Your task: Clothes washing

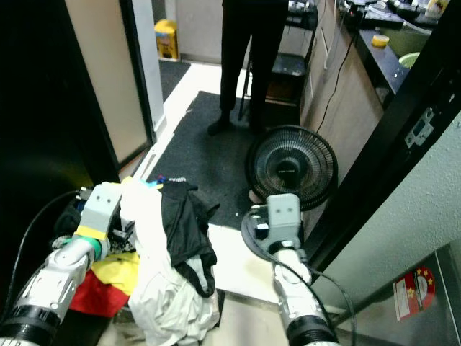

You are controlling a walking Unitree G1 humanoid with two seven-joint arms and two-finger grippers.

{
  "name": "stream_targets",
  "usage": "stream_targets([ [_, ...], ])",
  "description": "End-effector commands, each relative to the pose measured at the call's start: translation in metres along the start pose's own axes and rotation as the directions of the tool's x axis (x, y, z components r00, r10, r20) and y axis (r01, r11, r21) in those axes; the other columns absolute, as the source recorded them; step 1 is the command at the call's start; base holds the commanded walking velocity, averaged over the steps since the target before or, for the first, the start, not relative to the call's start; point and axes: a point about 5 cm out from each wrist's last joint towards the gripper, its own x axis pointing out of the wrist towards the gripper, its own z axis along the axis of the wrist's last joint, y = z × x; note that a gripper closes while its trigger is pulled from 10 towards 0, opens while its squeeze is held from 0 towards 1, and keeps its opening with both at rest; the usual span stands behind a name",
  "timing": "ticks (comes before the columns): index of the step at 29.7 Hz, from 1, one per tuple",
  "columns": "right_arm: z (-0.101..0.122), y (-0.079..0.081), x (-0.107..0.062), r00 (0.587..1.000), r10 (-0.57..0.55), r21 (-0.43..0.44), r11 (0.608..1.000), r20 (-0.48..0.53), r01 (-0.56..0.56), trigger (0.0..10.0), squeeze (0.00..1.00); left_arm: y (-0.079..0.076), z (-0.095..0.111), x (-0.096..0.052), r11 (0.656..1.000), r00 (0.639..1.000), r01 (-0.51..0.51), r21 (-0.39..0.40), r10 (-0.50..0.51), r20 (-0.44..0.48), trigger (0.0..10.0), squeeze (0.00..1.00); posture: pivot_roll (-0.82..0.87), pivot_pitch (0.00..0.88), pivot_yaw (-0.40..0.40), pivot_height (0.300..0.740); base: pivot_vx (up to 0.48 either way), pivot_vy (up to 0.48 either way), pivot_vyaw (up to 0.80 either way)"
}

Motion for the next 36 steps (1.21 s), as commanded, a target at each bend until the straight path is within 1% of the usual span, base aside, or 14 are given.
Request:
stream_targets([
  [1,-0.012,0.008,-0.008,0.998,0.039,0.008,0.999,-0.046,-0.039,10.0,0.00,0.003,-0.013,-0.004,1.000,0.999,-0.020,-0.017,0.019,-0.045,10.0,0.00,-0.02,0.173,0.037,0.740,0.000,0.000,0.00],
  [3,-0.013,0.015,-0.009,0.996,0.067,0.015,0.998,-0.052,-0.066,10.0,0.00,0.004,-0.015,-0.006,0.999,0.998,-0.028,-0.023,0.026,-0.051,10.0,0.00,-0.02,0.172,0.035,0.740,0.000,0.000,0.00],
  [5,-0.017,0.036,-0.014,0.978,0.197,0.023,0.980,-0.070,-0.196,10.0,0.00,0.004,-0.021,-0.010,0.999,0.998,-0.030,-0.033,0.028,-0.063,10.0,0.00,-0.02,0.176,0.031,0.740,0.000,0.000,0.00],
  [6,-0.017,0.036,-0.014,0.978,0.197,0.023,0.980,-0.070,-0.196,10.0,0.00,0.004,-0.021,-0.010,0.999,0.998,-0.030,-0.033,0.028,-0.063,10.0,0.00,-0.02,0.176,0.031,0.740,0.000,0.000,0.00],
  [8,-0.024,0.057,-0.018,0.941,0.319,0.048,0.948,-0.111,-0.316,10.0,0.00,0.003,-0.024,-0.013,0.998,0.997,-0.029,-0.056,0.025,-0.070,10.0,0.00,-0.02,0.186,0.026,0.740,0.000,0.000,0.00],
  [9,-0.024,0.057,-0.018,0.941,0.319,0.048,0.948,-0.111,-0.316,10.0,0.00,0.003,-0.024,-0.013,0.998,0.997,-0.029,-0.056,0.025,-0.070,10.0,0.00,-0.02,0.186,0.026,0.740,0.000,0.000,0.00],
  [12,-0.042,0.083,-0.020,0.891,0.387,0.120,0.922,-0.238,-0.368,10.0,0.00,0.004,-0.021,-0.015,0.989,0.997,-0.059,-0.137,0.050,-0.064,10.0,0.00,0.00,0.217,0.009,0.740,0.000,0.000,0.00],
  [13,-0.042,0.083,-0.020,0.891,0.387,0.120,0.922,-0.238,-0.368,10.0,0.00,0.004,-0.021,-0.015,0.989,0.997,-0.059,-0.137,0.050,-0.064,10.0,0.00,0.00,0.217,0.009,0.740,0.000,0.000,0.00],
  [16,-0.050,0.094,-0.020,0.853,0.414,0.213,0.908,-0.320,-0.361,10.0,0.00,0.010,-0.011,-0.014,0.980,0.995,-0.088,-0.179,0.081,-0.050,10.0,0.00,0.03,0.266,-0.022,0.740,0.000,0.000,0.00],
  [19,-0.053,0.092,-0.021,0.841,0.414,0.210,0.909,-0.349,-0.361,10.0,0.00,0.014,-0.002,-0.014,0.978,0.994,-0.105,-0.182,0.100,-0.035,10.0,0.00,0.04,0.316,-0.043,0.740,0.000,0.000,0.00],
  [24,-0.054,0.084,-0.020,0.836,0.412,0.183,0.911,-0.363,-0.369,10.0,0.00,0.017,0.006,-0.015,0.976,0.994,-0.113,-0.187,0.111,-0.019,10.0,0.00,0.05,0.334,-0.047,0.740,0.000,0.000,0.00],
  [29,-0.048,0.063,-0.011,0.849,0.404,0.145,0.915,-0.340,-0.377,10.0,0.00,0.033,0.010,-0.026,0.971,0.989,-0.151,-0.185,0.150,-0.019,10.0,0.00,0.04,0.399,-0.049,0.740,0.000,0.000,0.00],
  [33,-0.039,0.066,-0.004,0.852,0.427,0.139,0.904,-0.304,-0.404,10.0,0.00,0.041,0.009,-0.030,0.968,0.985,-0.173,-0.184,0.171,-0.027,10.0,0.00,0.03,0.406,-0.052,0.740,0.000,0.000,0.00],
  [36,-0.030,0.076,0.001,0.849,0.455,0.134,0.890,-0.269,-0.435,10.0,0.00,0.047,0.009,-0.033,0.964,0.983,-0.186,-0.191,0.183,-0.031,10.0,0.00,0.02,0.398,-0.065,0.740,0.000,0.000,0.00],
])
